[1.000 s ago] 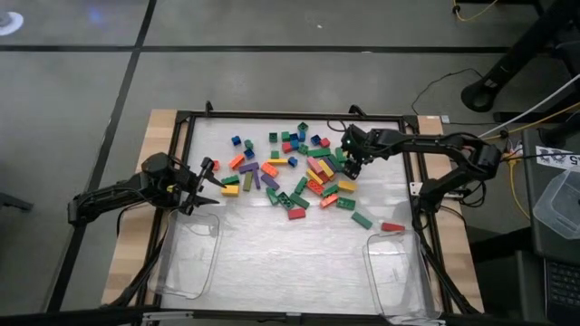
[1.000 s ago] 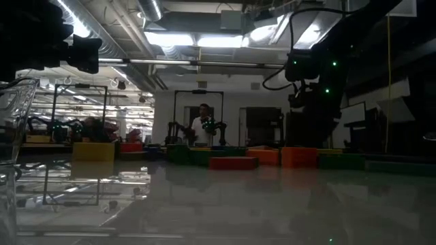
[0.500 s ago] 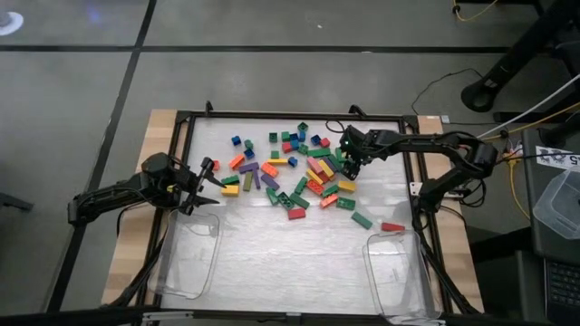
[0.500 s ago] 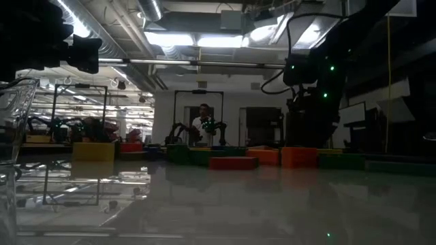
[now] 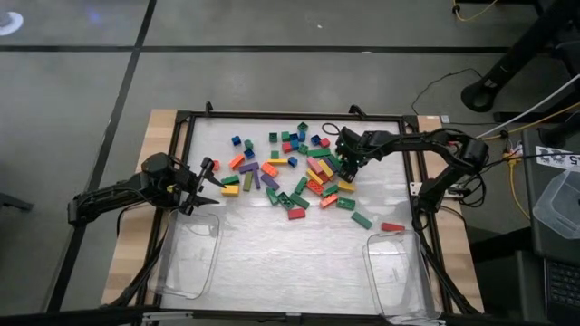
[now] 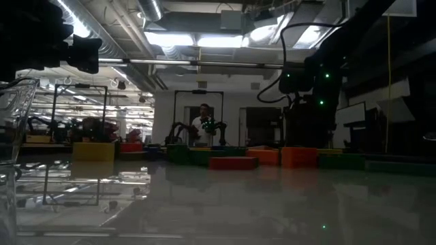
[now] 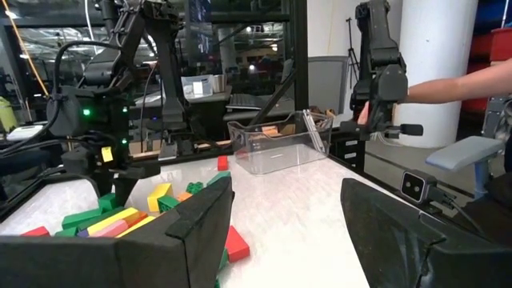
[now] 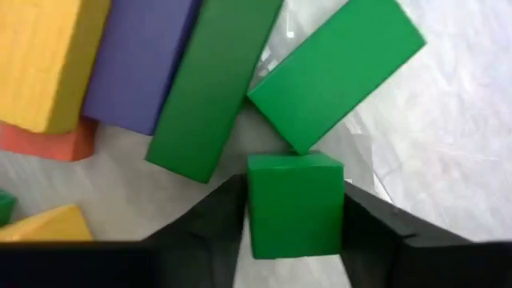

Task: Sort blocks by size
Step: Put the small green wooden block into the right transparent bin

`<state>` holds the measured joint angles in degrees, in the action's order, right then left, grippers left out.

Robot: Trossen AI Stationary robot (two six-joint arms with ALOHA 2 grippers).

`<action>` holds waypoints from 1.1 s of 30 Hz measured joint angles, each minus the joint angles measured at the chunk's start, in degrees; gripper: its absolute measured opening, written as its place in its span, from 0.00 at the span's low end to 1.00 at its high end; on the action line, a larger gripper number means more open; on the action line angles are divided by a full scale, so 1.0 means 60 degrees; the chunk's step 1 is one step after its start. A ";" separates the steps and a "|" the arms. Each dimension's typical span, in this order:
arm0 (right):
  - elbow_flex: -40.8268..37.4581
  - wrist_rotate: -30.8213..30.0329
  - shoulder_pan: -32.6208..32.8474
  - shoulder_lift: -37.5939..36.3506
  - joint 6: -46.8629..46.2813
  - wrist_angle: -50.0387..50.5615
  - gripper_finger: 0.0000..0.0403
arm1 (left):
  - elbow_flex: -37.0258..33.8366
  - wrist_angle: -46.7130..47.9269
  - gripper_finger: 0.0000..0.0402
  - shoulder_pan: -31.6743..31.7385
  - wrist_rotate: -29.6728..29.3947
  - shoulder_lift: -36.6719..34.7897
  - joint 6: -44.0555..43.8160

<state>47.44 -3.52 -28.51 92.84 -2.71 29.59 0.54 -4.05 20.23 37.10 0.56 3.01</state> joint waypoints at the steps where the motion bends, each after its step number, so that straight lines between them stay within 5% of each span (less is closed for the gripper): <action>1: 0.0054 0.0076 -0.0004 0.0002 0.0003 0.0072 0.35 | 0.0004 -0.0001 0.56 0.0003 0.0000 0.0001 0.0000; 10: 0.1035 0.0961 -0.0004 0.0036 0.0001 0.0498 0.33 | 0.0002 0.0001 0.56 0.0003 0.0000 0.0001 -0.0002; 15: 0.2071 0.2945 -0.0004 0.0036 -0.0181 0.1862 0.40 | 0.0001 0.0002 0.56 0.0000 0.0000 0.0000 -0.0003; 22: 0.3652 0.6185 0.0046 0.0029 -0.1011 0.4169 0.33 | 0.0002 0.0002 0.56 0.0004 0.0000 0.0002 -0.0004; 33: 0.4306 0.7779 0.2322 -0.0011 -0.2689 0.6435 0.38 | 0.0000 -0.0001 0.56 0.0001 0.0000 0.0000 0.0000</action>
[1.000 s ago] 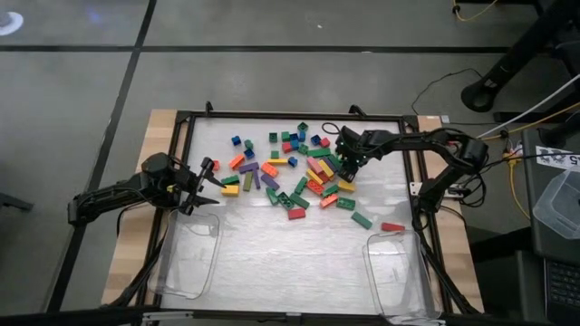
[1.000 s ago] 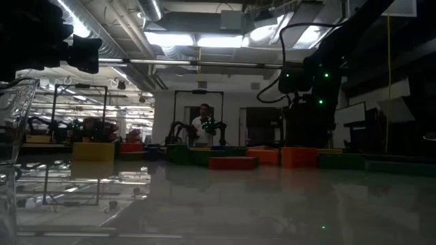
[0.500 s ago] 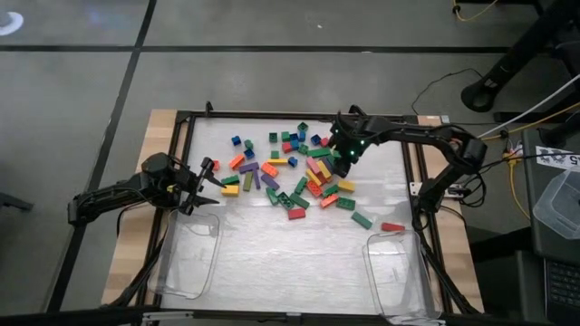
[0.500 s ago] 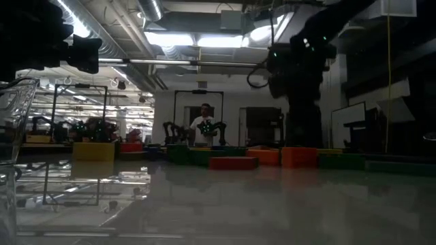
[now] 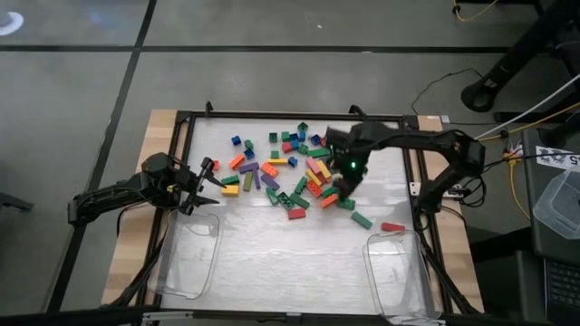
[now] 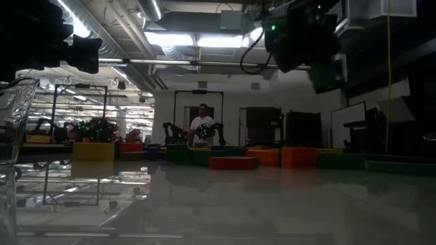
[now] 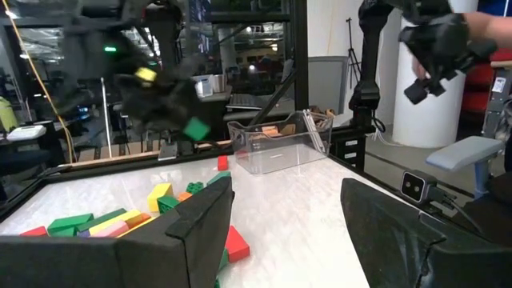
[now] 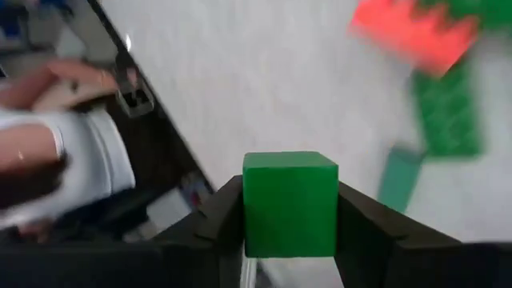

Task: Sort blocks by size
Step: Put the small green wooden block into the right transparent bin

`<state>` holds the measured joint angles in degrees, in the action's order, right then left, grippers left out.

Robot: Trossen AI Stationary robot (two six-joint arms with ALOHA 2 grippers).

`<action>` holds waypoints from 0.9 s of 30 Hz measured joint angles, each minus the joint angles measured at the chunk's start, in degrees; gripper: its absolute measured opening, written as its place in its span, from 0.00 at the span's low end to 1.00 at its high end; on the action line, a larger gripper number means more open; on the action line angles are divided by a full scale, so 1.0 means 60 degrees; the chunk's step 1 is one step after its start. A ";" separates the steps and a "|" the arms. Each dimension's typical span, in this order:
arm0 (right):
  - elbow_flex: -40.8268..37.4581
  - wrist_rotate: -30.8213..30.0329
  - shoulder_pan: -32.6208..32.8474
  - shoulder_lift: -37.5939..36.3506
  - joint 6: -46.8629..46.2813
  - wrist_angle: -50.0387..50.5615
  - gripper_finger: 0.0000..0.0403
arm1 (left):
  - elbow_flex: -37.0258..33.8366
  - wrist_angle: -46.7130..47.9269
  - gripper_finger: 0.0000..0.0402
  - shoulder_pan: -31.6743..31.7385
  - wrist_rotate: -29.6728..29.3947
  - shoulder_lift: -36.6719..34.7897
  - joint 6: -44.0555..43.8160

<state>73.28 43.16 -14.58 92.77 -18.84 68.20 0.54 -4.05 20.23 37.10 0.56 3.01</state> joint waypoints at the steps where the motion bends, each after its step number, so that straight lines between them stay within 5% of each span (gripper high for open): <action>1: 0.0000 -0.0003 0.0317 0.0000 -0.0160 0.0213 0.38 | 0.0003 0.0001 0.56 0.0000 0.0000 0.0003 -0.0001; 11: 0.0000 0.0470 0.3565 0.0000 -0.3315 0.0893 0.36 | 0.0003 0.0001 0.56 0.0003 0.0000 0.0001 0.0000; 23: 0.0000 -0.0784 0.7521 -0.0004 -0.6695 0.1689 0.34 | 0.0000 0.0003 0.56 0.0003 0.0000 0.0000 -0.0001; 27: 0.0000 -0.1660 0.8370 -0.0004 -0.7989 0.1631 0.41 | 0.0000 0.0000 0.56 0.0003 0.0000 0.0000 0.0000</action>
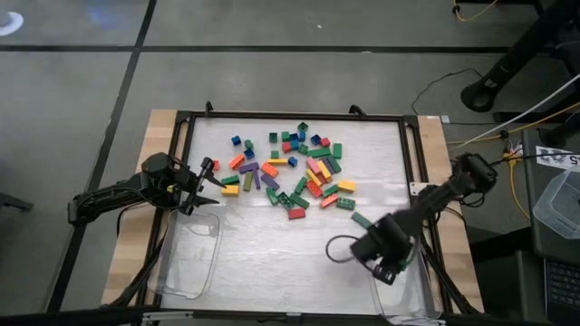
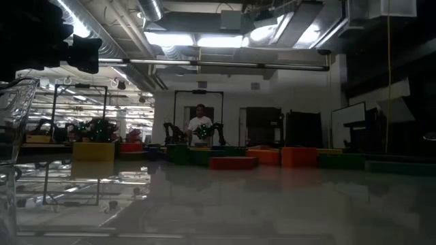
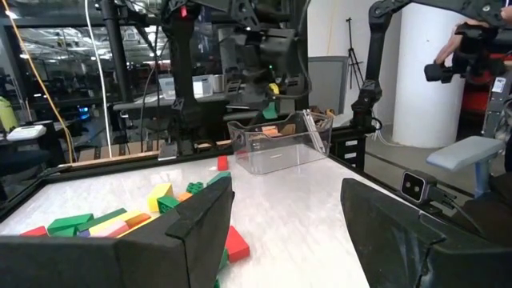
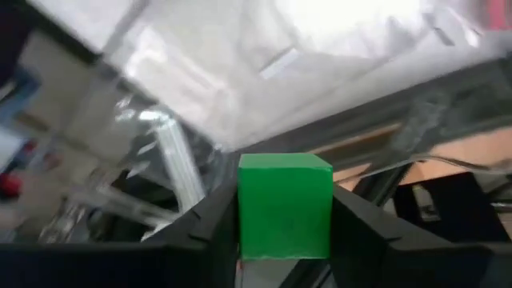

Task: Sort blocks by size
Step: Put the small green wooden block into the right transparent bin, then put the large orange game piece into the left transparent bin

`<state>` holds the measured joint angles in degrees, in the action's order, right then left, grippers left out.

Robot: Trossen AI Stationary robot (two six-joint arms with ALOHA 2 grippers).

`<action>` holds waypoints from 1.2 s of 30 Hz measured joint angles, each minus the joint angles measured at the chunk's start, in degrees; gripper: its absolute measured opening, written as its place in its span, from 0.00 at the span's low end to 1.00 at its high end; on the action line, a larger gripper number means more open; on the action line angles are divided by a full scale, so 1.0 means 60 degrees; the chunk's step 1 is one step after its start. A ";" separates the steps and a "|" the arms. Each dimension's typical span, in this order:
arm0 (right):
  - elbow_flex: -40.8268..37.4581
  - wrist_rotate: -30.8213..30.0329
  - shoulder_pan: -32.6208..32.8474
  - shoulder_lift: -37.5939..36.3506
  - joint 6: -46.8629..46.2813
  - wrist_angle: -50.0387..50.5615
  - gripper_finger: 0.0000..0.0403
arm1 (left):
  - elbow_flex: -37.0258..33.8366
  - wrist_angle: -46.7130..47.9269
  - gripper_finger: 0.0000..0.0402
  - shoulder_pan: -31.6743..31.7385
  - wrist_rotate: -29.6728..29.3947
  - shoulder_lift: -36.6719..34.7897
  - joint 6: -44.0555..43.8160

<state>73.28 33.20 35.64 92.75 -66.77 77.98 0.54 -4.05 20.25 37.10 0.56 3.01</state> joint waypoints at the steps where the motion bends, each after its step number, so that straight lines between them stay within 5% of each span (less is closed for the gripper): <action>1: 0.0000 -0.0075 0.0163 0.0000 -0.0261 -0.0003 0.44 | 0.0004 0.0003 0.56 -0.0003 0.0000 0.0000 -0.0004; 9: 0.0000 -0.0097 0.0725 0.0000 -0.1598 -0.0018 0.64 | 0.0002 0.0002 0.56 -0.0004 0.0000 0.0002 -0.0004; 15: 0.0000 0.0141 0.0418 0.0000 -0.1484 -0.0010 0.68 | 0.0001 0.0001 0.56 -0.0001 -0.0004 0.0001 -0.0004; 22: 0.0004 0.0245 -0.0578 0.0000 0.0443 -0.0020 0.66 | 0.0004 0.0003 0.56 0.0000 -0.0004 0.0000 -0.0004; 31: 0.0004 -0.2055 -0.1958 0.0000 0.3003 -0.0142 0.66 | 0.0001 0.0001 0.56 -0.0002 -0.0004 0.0003 -0.0002; 36: 0.0004 -0.2510 -0.2641 0.0000 0.3996 -0.0624 0.66 | 0.0000 0.0003 0.56 0.0000 -0.0004 0.0003 -0.0001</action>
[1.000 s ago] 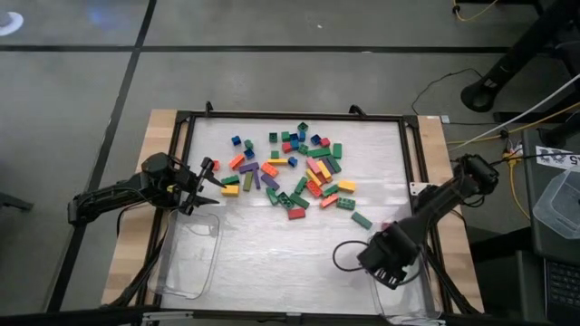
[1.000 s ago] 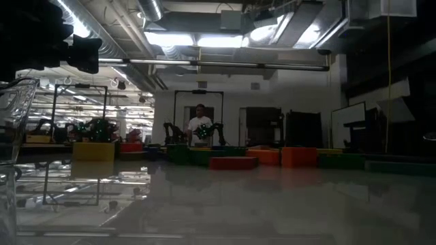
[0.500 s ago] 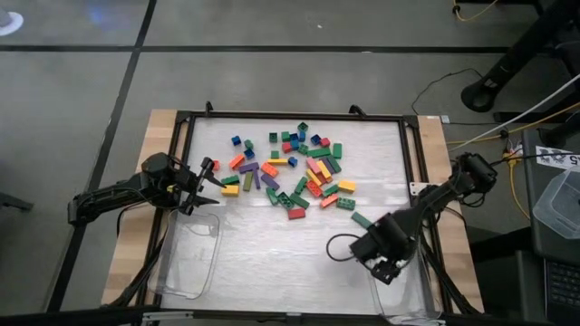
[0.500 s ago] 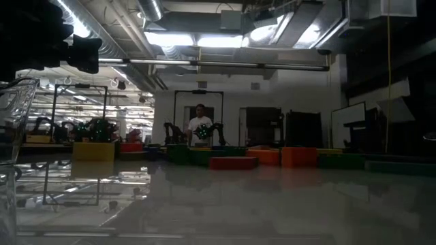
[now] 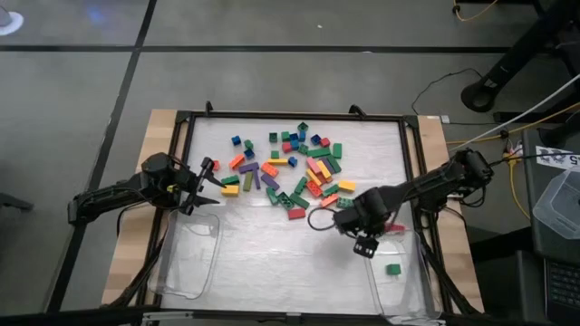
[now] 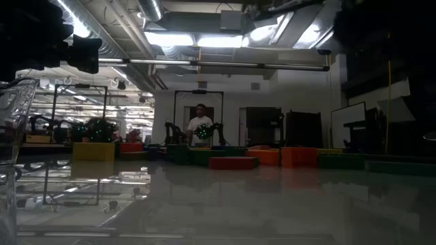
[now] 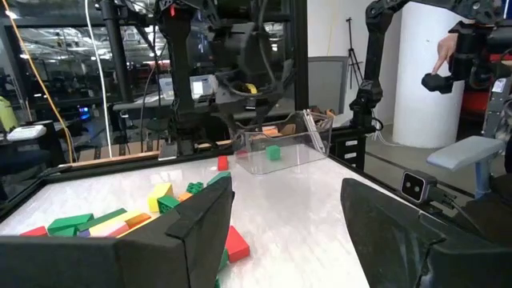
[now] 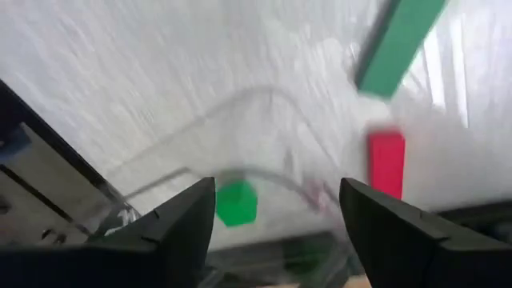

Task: Sort blocks by size
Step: Put the large orange game piece into the left transparent bin

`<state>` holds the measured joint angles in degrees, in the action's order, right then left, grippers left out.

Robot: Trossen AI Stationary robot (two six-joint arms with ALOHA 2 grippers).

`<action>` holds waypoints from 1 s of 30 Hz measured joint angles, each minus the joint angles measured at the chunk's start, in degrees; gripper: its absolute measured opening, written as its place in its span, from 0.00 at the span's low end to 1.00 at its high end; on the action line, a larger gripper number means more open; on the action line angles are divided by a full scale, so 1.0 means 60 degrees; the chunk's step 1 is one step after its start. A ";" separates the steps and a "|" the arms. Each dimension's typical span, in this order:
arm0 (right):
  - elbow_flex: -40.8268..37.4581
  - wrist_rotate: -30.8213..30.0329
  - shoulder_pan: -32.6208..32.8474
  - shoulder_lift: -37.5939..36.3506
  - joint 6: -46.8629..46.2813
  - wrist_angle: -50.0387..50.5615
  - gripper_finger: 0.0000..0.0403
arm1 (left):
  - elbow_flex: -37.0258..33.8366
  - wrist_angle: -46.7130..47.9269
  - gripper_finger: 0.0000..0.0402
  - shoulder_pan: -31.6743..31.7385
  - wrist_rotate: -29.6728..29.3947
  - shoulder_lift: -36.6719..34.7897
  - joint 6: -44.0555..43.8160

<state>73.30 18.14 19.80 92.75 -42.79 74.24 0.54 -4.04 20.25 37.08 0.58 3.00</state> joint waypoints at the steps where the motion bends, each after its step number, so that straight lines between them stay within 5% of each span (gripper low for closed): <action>1: 0.0003 -0.0002 -0.0134 0.0000 0.0160 -0.0125 0.66 | 0.0004 -0.0003 0.56 -0.0004 0.0000 -0.0003 0.0000; 9: 0.0003 -0.0656 -0.1049 -0.0003 0.1239 -0.1686 0.66 | 0.0004 0.0000 0.56 0.0000 0.0000 0.0000 -0.0003; 17: 0.0014 -0.3572 -0.1875 0.0054 0.1481 -0.3821 0.66 | 0.0003 0.0000 0.56 0.0000 0.0000 -0.0002 -0.0002; 23: 0.0014 -0.3607 -0.2502 0.0681 0.1732 -0.4288 0.66 | 0.0001 -0.0003 0.56 -0.0003 0.0000 0.0000 0.0001; 30: 0.0014 -0.3099 -0.2612 0.1449 0.4727 -0.4211 0.66 | 0.0001 -0.0002 0.56 0.0000 0.0000 -0.0001 -0.0001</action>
<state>73.38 -0.46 4.13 101.45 -14.43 48.97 0.54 -4.05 20.25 37.08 0.57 3.00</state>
